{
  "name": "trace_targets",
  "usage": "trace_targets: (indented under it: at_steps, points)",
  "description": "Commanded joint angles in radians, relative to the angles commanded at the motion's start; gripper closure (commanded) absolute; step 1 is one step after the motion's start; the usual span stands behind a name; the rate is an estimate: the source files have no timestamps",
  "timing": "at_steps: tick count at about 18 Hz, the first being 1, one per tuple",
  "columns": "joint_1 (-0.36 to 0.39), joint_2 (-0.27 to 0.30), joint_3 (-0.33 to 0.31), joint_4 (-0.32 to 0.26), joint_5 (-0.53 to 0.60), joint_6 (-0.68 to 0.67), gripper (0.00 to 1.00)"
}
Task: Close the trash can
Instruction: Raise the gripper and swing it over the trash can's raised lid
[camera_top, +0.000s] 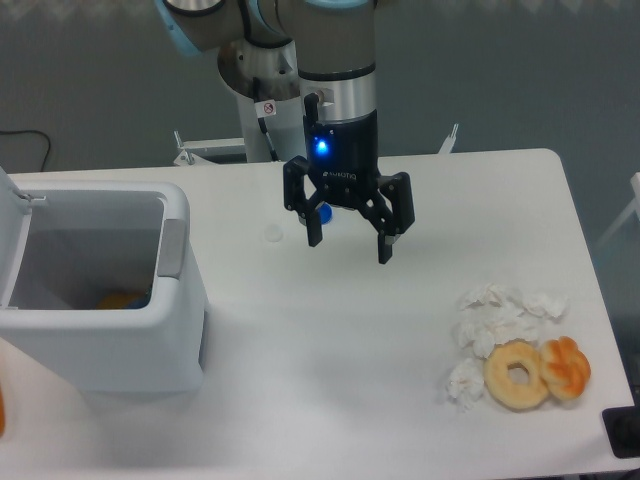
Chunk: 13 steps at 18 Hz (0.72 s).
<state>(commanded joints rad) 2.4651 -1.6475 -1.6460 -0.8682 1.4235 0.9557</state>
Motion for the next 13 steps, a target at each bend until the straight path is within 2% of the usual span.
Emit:
trace_targets:
  at_steps: [8,11,13]
  points:
    - [-0.006,-0.002,-0.009,0.006,-0.021,-0.012,0.00]
    - [-0.003,-0.002,-0.009,0.006,-0.112,-0.073,0.00]
    - [-0.005,0.000,-0.009,0.006,-0.117,-0.109,0.00]
